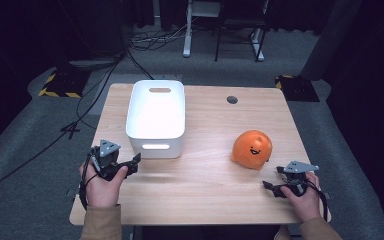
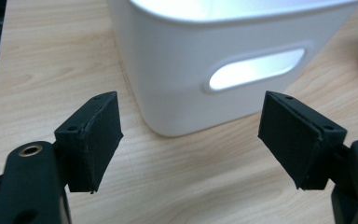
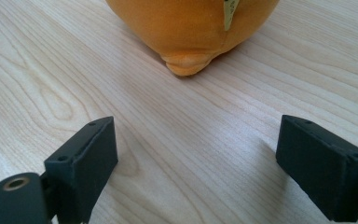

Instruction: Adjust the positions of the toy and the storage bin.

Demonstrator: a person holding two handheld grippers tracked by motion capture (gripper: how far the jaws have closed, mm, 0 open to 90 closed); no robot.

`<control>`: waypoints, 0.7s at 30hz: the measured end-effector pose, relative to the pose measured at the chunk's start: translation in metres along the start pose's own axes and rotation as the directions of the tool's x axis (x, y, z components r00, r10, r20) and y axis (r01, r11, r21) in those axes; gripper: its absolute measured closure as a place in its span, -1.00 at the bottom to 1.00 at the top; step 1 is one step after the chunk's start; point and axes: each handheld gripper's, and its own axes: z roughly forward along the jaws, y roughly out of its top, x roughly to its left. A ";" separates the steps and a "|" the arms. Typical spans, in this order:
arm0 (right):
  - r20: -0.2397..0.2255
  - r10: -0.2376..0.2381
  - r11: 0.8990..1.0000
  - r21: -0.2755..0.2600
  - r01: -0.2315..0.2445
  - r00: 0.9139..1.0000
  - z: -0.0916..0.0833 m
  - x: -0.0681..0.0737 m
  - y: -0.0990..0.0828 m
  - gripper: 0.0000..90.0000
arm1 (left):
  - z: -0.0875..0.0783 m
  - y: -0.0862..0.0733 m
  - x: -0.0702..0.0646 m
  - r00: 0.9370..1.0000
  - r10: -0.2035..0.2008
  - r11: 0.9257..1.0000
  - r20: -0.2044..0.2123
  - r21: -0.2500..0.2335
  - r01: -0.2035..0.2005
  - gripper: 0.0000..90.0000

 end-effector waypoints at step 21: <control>0.001 0.001 1.000 -0.003 -0.001 1.000 0.000 0.000 0.000 -0.72 | 0.009 0.033 0.007 0.999 -0.039 0.986 0.032 -0.163 0.043 -0.39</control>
